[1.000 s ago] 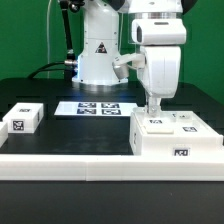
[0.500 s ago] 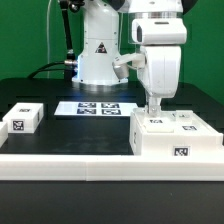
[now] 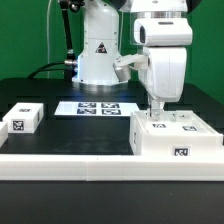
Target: Assemble cabinet
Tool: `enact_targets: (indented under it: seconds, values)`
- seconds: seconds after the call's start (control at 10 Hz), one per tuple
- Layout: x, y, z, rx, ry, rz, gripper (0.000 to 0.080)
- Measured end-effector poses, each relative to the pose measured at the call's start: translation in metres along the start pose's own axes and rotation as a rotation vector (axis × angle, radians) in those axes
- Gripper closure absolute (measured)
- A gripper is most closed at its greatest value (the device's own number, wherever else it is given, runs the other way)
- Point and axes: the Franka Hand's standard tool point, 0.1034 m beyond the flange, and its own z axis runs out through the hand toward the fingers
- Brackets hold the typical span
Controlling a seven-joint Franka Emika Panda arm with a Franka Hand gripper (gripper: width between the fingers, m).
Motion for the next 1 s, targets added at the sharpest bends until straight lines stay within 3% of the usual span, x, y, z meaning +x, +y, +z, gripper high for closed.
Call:
enact_targets:
  seconds: [0.6, 0.7, 0.8, 0.9, 1.0]
  values:
    - [0.0, 0.013, 0.001, 0.0, 0.003, 0.002, 0.0728]
    - [0.0, 0.013, 0.002, 0.0, 0.003, 0.003, 0.0651]
    - [0.0, 0.013, 0.002, 0.0, 0.003, 0.003, 0.0651]
    - [0.0, 0.013, 0.002, 0.001, 0.003, 0.003, 0.0518]
    - [0.0, 0.013, 0.002, 0.001, 0.003, 0.003, 0.0334]
